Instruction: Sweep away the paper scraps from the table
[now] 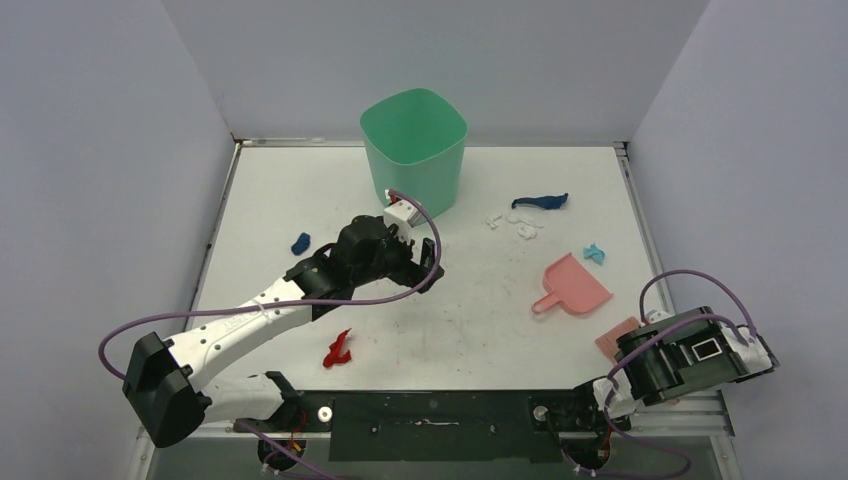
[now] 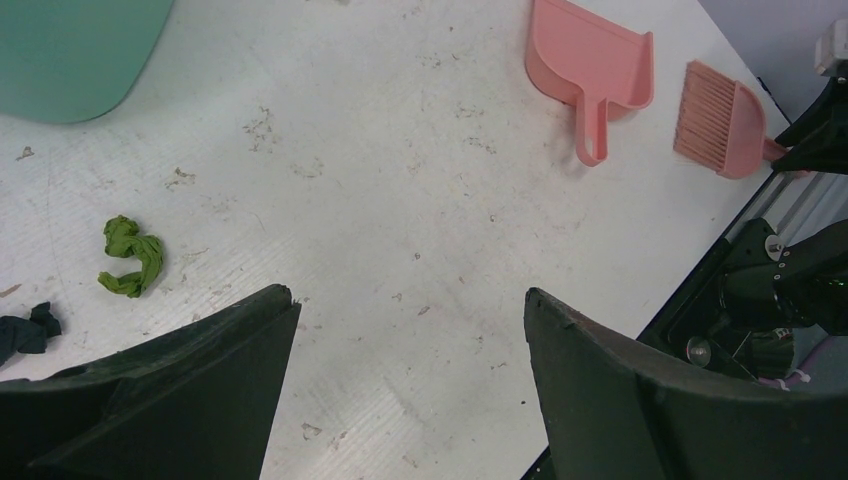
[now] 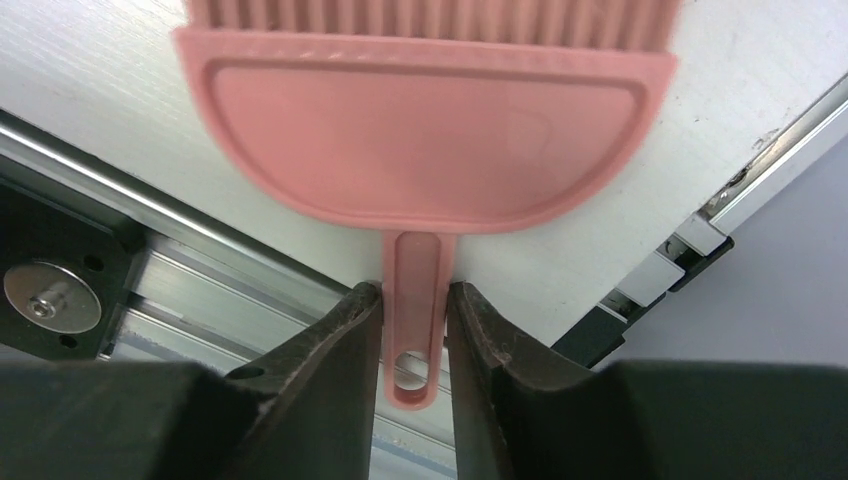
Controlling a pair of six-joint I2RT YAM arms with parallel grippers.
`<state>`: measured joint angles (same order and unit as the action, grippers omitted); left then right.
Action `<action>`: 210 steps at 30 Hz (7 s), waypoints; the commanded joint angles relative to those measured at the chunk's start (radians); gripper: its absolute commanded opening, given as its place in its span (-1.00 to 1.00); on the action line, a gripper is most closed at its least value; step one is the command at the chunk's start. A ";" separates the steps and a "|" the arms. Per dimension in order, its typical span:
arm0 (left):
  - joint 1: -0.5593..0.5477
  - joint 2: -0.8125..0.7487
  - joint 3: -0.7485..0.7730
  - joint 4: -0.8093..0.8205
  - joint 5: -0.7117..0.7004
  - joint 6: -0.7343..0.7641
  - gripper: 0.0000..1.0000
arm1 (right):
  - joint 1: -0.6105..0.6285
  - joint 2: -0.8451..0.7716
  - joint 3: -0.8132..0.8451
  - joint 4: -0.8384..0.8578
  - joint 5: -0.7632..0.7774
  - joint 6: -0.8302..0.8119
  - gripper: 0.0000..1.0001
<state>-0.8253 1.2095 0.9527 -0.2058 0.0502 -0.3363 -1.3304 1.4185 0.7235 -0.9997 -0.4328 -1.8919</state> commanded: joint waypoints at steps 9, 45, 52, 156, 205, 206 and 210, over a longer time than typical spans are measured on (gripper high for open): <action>0.002 -0.004 0.053 0.031 0.008 0.008 0.63 | 0.007 -0.083 0.184 -0.260 -0.132 0.048 -0.83; 0.000 -0.033 -0.015 0.190 0.139 -0.072 0.60 | 0.763 -0.542 0.250 0.213 -0.571 1.211 -0.89; -0.005 -0.063 -0.015 0.161 0.068 0.040 0.58 | 1.208 -0.425 0.177 0.429 -0.471 1.433 -0.89; -0.230 -0.331 -0.405 0.512 0.196 0.239 -1.00 | 1.696 -0.297 0.418 0.076 -0.794 1.100 0.43; -0.120 -0.256 -0.393 0.584 0.336 0.157 -1.00 | 1.676 -0.337 0.370 0.150 -0.883 1.227 -0.89; -0.121 -0.258 -0.387 0.572 0.321 0.165 -0.86 | 1.659 -0.342 0.366 0.152 -0.875 1.230 -0.89; -0.121 -0.287 -0.371 0.526 0.206 0.175 0.02 | 1.610 -0.372 0.367 0.158 -0.753 1.253 -0.89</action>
<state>-0.9478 0.9546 0.5373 0.3046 0.3538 -0.1684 0.3317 1.0927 1.0843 -0.8982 -1.2671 -0.6586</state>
